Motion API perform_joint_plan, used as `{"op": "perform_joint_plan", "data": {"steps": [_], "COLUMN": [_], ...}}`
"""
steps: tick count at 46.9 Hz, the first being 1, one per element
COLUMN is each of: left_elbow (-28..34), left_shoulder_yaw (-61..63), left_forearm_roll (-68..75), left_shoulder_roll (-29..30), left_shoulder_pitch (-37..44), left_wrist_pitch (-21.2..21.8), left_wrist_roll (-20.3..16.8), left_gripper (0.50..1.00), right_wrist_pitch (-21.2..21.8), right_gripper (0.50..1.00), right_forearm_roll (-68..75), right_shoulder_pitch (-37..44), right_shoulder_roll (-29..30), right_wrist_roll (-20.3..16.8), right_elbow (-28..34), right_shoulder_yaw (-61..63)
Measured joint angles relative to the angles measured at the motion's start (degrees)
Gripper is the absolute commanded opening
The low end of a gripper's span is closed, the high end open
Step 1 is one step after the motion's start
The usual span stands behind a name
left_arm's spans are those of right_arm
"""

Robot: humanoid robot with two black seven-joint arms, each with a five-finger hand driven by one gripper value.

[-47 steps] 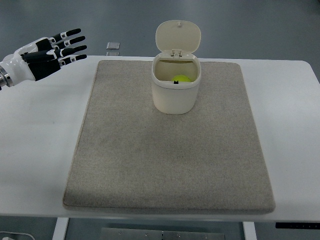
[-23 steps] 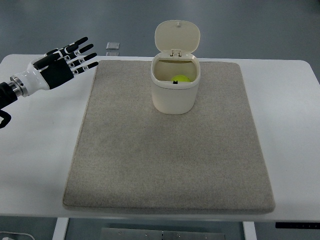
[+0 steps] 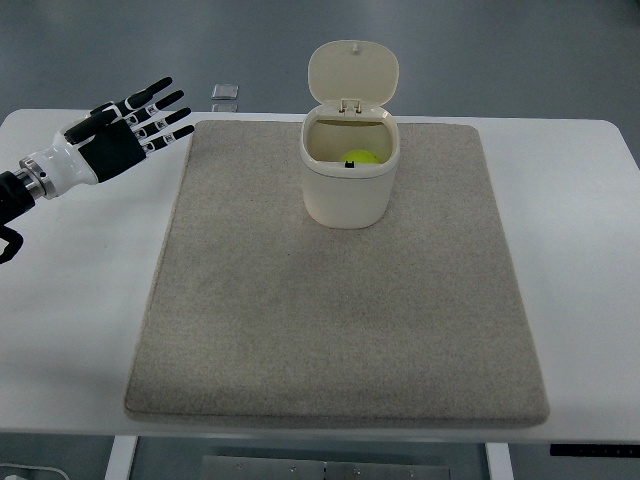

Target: Put tennis ball into box with left hand

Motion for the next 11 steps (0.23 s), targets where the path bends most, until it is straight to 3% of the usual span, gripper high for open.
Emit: {"op": "perform_joint_plan", "data": {"steps": [11], "left_elbow": [0.0], "left_shoulder_yaw": [0.0], "left_forearm_roll": [0.0], "left_shoulder_roll": [0.2], "left_shoulder_pitch": [0.3], "left_wrist_pitch": [0.0], "left_wrist_roll": [0.0], "left_gripper": [0.992], "right_wrist_pitch": [-0.2], "right_gripper": [0.940], "right_forearm_roll": [0.4], "right_shoulder_pitch": [-0.1], "right_shoulder_roll": [0.0], "right_wrist_roll": [-0.1], "right_elbow": [0.0], "right_shoulder_yaw": [0.0]}}
